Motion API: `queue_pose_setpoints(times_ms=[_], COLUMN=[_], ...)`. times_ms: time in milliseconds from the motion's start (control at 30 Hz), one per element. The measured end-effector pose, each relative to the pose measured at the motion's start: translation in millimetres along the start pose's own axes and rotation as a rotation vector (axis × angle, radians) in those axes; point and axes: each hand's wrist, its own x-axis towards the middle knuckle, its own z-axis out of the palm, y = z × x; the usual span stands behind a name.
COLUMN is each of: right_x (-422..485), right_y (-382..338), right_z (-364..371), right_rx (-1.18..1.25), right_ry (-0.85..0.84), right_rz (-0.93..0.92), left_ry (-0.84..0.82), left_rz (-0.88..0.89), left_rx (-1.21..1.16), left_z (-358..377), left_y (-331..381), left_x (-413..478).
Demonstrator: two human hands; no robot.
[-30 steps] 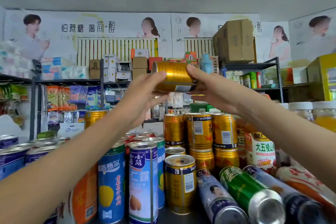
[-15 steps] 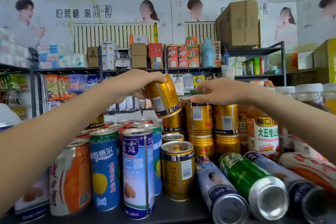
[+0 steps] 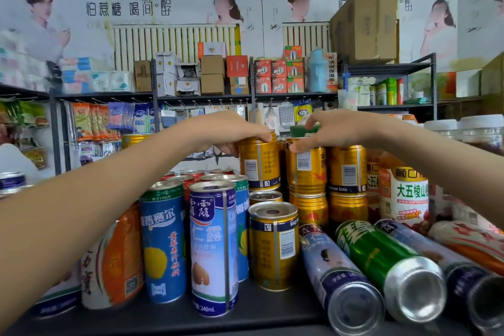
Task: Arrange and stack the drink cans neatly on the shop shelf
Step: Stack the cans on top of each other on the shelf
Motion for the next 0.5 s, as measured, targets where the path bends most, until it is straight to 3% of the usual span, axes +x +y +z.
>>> queue_pose_setpoints(times_ms=[500], right_x=[-3], right_y=[3], right_z=[-18], right_rx=[0.376], right_ry=[0.252], right_rz=[-0.102], left_ry=[-0.034], left_rz=[0.001], left_rx=[-0.008], left_z=[3], left_y=[-10], left_x=[5])
